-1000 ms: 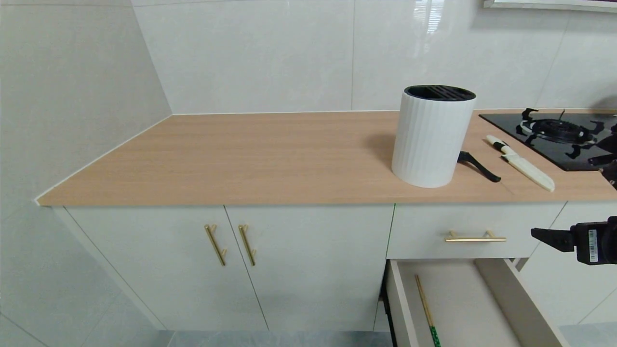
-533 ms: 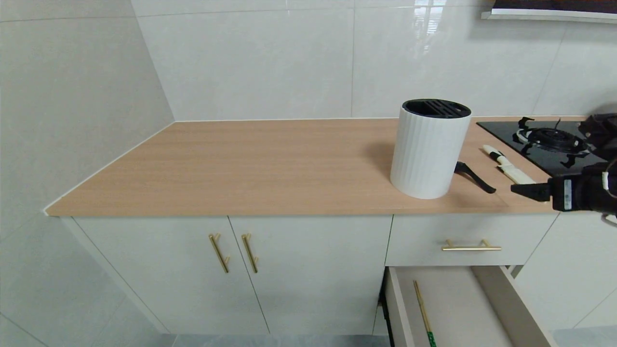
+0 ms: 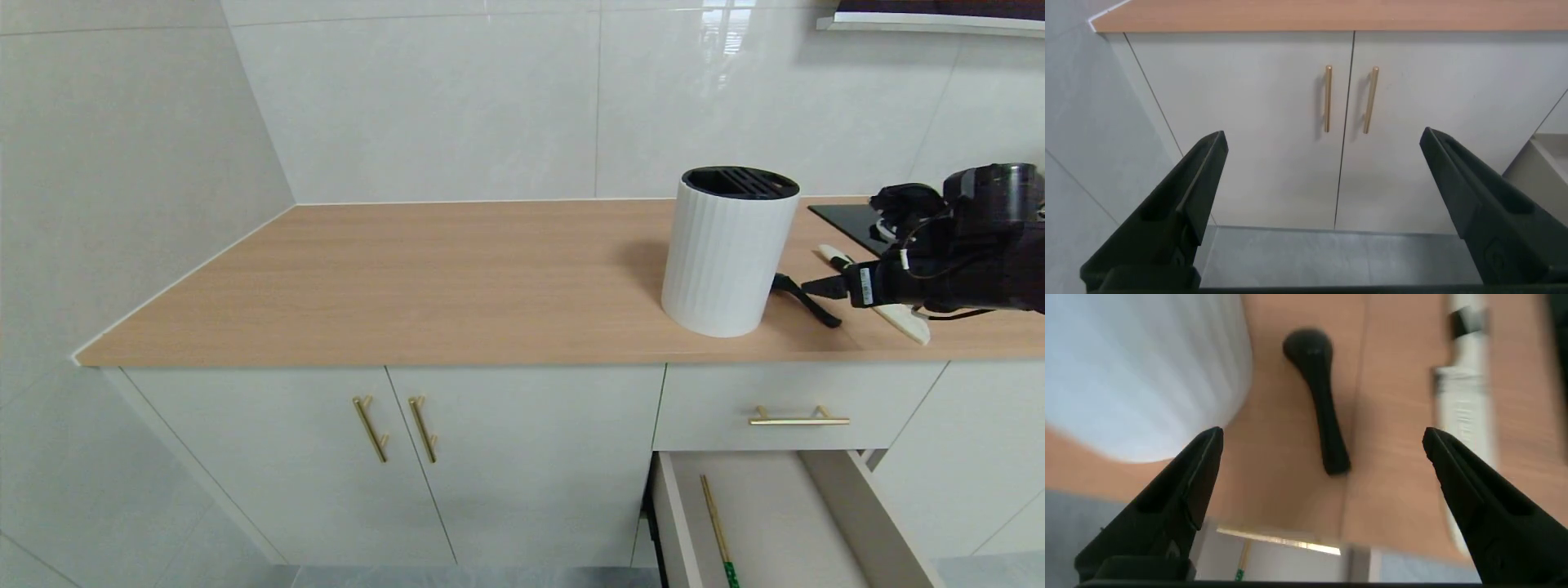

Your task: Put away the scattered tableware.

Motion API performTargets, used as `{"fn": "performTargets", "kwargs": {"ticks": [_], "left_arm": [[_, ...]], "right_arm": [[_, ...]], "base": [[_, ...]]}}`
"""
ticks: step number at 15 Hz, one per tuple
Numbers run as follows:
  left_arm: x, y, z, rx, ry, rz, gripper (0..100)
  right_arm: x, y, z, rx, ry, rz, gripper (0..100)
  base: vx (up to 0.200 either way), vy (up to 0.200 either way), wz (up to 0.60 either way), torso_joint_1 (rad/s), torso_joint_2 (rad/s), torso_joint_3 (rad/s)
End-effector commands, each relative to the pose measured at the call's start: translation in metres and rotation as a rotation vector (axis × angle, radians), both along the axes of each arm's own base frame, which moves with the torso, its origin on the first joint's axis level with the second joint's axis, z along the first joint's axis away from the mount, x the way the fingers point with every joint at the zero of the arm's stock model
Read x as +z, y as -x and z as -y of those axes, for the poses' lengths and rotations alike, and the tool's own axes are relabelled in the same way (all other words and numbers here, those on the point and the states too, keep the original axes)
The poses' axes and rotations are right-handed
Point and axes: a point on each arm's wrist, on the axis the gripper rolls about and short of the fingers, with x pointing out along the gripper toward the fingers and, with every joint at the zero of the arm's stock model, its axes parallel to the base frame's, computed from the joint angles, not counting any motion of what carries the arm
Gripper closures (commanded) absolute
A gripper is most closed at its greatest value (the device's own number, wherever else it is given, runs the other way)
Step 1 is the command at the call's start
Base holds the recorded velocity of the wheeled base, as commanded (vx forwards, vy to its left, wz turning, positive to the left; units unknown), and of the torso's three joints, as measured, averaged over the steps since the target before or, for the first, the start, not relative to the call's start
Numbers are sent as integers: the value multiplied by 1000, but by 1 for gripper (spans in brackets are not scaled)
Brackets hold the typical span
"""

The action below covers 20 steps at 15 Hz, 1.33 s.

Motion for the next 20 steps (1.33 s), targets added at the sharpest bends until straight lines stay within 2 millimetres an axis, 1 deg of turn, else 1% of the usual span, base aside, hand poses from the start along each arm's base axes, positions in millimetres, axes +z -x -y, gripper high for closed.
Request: {"fn": "performTargets", "kwargs": {"ticks": [1,3,6,13,14,20], "left_arm": [[0,0,0,1,0,0,0],[0,0,0,1,0,0,0],[0,0,0,1,0,0,0],[0,0,0,1,0,0,0],[0,0,0,1,0,0,0],[0,0,0,1,0,0,0]], "right_arm": [[-36,-29,6,5,-10,-72,0],[-47,-34,11,18,-27,-92,0],[-49,-39,16,19,-38,-92,0],[-52,-44,17,19,-39,-83,0],[-54,-44,17,19,-40,-86,100],[-54,-44,17,19,-40,-86,100]], "base": [[0,0,0,0,0,0],[0,0,0,0,0,0],[0,0,0,0,0,0],[0,0,0,0,0,0],[0,0,0,0,0,0],[0,0,0,0,0,0]]}}
